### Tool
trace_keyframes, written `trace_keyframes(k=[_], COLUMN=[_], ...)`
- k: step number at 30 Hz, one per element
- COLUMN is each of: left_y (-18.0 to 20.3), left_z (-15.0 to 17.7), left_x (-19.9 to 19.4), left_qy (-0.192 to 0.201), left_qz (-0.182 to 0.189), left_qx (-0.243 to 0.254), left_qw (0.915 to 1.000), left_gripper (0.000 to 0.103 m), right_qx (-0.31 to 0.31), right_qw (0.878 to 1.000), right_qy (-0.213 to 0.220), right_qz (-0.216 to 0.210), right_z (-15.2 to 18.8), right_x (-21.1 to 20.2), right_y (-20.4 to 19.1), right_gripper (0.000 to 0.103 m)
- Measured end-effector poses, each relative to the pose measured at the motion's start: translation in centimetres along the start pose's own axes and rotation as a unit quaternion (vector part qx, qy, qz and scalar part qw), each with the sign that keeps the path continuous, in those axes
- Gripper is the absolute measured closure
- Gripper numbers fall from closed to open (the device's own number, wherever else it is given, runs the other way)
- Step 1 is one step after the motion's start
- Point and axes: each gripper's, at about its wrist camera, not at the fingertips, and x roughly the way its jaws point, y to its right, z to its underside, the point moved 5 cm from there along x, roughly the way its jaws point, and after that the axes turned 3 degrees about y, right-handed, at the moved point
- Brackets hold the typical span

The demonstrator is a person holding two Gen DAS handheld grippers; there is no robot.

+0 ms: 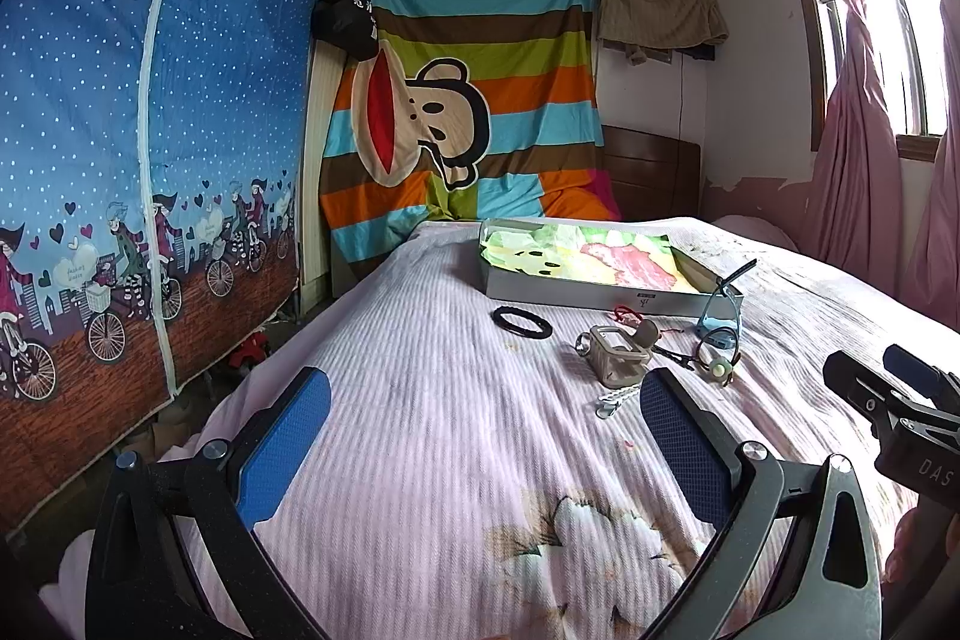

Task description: Organize jewelry

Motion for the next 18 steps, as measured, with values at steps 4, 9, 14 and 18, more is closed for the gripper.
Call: trace_keyframes(k=[4, 9, 14, 18], left_y=[-0.1, -0.1, -0.2, 0.0], left_z=[0.0, 0.0, 0.0, -0.1], left_x=[0.0, 0.0, -0.1, 0.3], left_qy=[0.0, -0.001, 0.003, -0.003], left_qz=[0.0, 0.0, 0.006, 0.021], left_qx=[0.0, -0.001, -0.001, -0.001], left_qw=[1.0, 1.0, 1.0, 0.9998], left_gripper=[0.002, 0.002, 0.002, 0.002], right_qx=[0.0, -0.001, 0.007, 0.015], right_qw=[1.0, 1.0, 1.0, 0.999], right_qy=[0.0, -0.001, -0.002, -0.032], right_qz=[-0.002, -0.007, -0.011, -0.028], right_z=[0.0, -0.2, -0.5, -0.9], right_x=[-0.1, -0.1, 0.0, 1.4], right_y=[0.0, -0.2, 0.0, 0.9], right_gripper=[0.0, 0.0, 0.0, 0.0])
